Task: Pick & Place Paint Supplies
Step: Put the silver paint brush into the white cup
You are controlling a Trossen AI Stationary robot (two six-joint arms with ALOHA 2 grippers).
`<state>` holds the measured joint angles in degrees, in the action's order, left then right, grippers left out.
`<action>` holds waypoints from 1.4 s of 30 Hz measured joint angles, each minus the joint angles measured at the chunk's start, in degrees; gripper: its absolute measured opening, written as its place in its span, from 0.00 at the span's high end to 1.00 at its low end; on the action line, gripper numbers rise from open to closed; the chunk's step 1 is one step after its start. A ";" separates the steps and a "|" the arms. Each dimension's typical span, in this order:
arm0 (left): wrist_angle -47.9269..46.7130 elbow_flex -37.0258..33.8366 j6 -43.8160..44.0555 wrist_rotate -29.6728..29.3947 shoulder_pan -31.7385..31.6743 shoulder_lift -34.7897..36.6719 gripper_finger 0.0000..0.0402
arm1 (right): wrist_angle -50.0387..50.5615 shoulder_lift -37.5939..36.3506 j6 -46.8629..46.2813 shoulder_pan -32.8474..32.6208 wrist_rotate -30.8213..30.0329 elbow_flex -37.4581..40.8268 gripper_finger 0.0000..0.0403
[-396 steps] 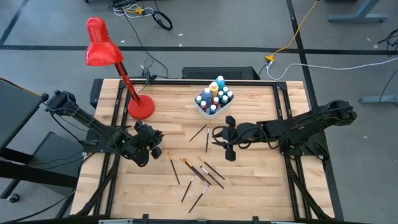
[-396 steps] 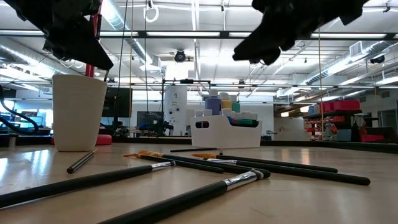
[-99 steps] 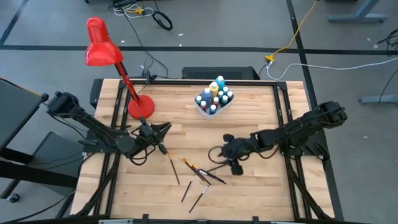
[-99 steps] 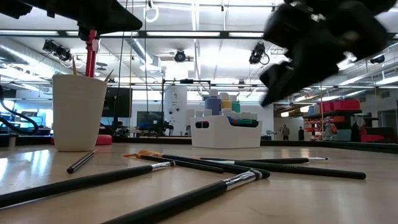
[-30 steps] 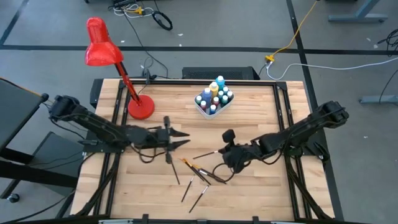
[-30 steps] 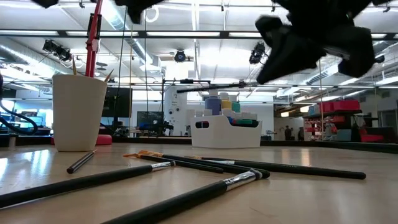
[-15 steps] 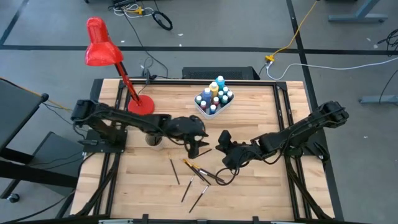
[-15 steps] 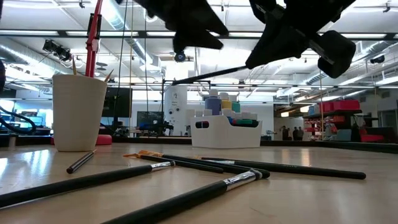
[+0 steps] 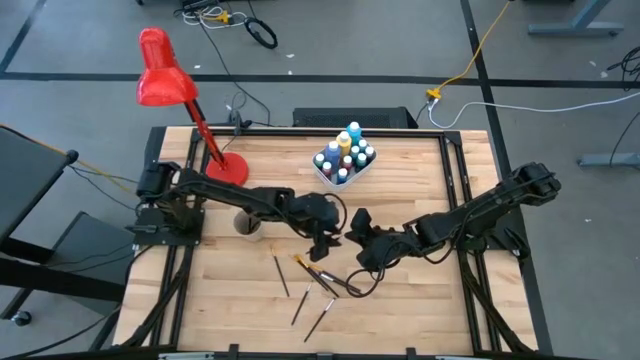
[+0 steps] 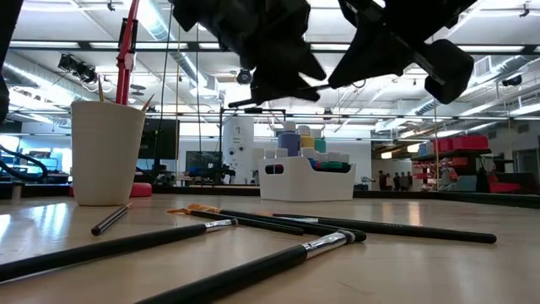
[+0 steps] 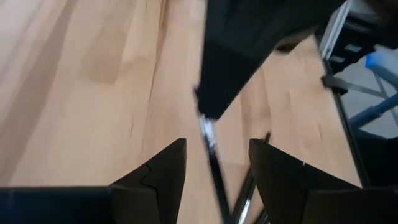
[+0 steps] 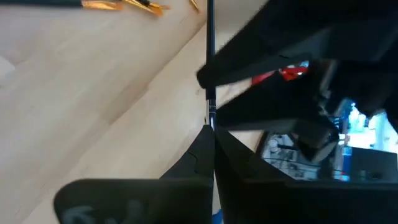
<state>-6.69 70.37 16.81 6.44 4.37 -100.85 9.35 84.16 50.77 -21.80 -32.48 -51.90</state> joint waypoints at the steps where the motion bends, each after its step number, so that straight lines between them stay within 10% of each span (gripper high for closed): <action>1: 0.17 0.13 -0.47 -0.02 -0.02 0.09 0.54 | -0.56 0.00 0.86 0.00 -0.37 0.00 1.00; 10: -0.68 0.00 -2.44 -1.42 -0.03 0.08 0.58 | -3.28 -0.02 3.73 0.00 -1.21 0.00 1.00; 19: -0.45 0.02 -2.63 -1.67 -0.03 0.08 0.94 | -3.68 -0.02 1.91 0.00 -1.35 0.00 0.99; 36: -7.35 0.02 -2.35 -4.81 0.61 0.61 0.94 | -3.80 -0.02 -18.19 -0.33 -1.10 0.02 0.80; 42: -14.72 0.00 -2.70 -17.36 2.79 6.24 0.92 | -3.54 -0.02 -25.39 -0.33 -1.13 0.04 0.76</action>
<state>-21.41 70.38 14.11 -10.92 7.16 -94.62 5.81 84.14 25.38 -22.13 -33.61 -51.86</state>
